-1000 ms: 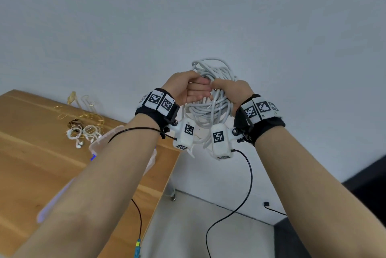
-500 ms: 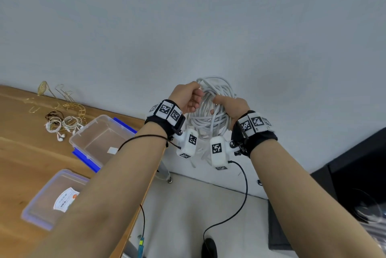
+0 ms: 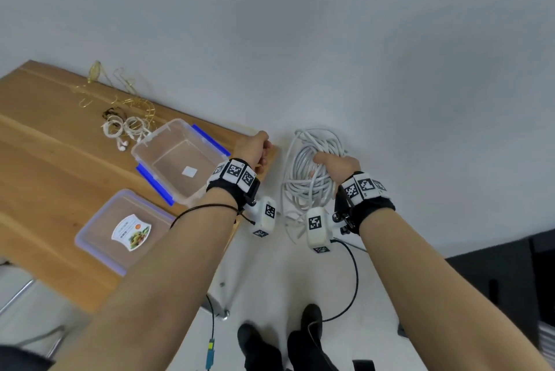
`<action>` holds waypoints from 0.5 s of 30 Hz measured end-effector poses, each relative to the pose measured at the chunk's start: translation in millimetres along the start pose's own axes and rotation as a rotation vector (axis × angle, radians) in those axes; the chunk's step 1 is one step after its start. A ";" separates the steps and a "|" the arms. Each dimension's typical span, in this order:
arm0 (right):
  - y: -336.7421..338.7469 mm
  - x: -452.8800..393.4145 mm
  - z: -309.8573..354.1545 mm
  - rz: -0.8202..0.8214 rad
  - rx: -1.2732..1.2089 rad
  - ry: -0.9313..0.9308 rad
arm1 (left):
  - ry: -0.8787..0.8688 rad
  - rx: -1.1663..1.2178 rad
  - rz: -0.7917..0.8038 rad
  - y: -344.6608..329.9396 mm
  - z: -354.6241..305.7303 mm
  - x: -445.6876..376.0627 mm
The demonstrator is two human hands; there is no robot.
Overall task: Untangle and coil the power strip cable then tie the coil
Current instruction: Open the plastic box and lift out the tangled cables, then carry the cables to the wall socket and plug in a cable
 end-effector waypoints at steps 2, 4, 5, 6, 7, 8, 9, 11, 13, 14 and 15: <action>-19.7 -3.6 -9.5 0.033 0.020 -0.015 | 0.047 0.030 -0.121 28.1 17.8 -8.5; -40.2 -4.1 -17.3 0.078 0.053 -0.039 | 0.099 0.058 -0.229 58.1 35.3 -13.5; -51.1 -3.4 -20.0 0.099 0.066 -0.046 | 0.113 0.071 -0.284 72.8 43.7 -14.6; -58.9 -0.9 -22.0 0.112 0.075 -0.046 | 0.119 0.078 -0.328 84.6 50.9 -15.4; -66.7 1.0 -23.1 0.127 0.080 -0.041 | 0.119 0.079 -0.364 94.9 56.8 -15.4; -77.0 4.1 -23.8 0.144 0.094 -0.038 | 0.123 0.084 -0.399 106.8 63.1 -15.0; -83.9 5.8 -24.2 0.152 0.102 -0.035 | 0.134 0.090 -0.423 115.2 67.4 -14.1; -97.4 9.9 -25.2 0.176 0.116 -0.029 | 0.171 0.112 -0.473 132.9 76.4 -13.4; -109.4 11.7 -27.2 0.193 0.138 -0.033 | 0.188 0.108 -0.503 149.8 84.8 -12.5; -114.9 12.0 -28.1 0.201 0.147 -0.037 | 0.194 0.102 -0.514 157.0 89.1 -11.3; -118.8 11.5 -29.0 0.204 0.154 -0.042 | 0.198 0.100 -0.523 162.1 93.0 -10.3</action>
Point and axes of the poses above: each hand's wrist, its own x-axis away from the middle knuckle, its own y-axis out of the back of the hand, z = x × y, the point moved 2 cm from there along -x, towards the middle knuckle, and after that the axes turned 8 degrees about -z, right-handed, at the moved point
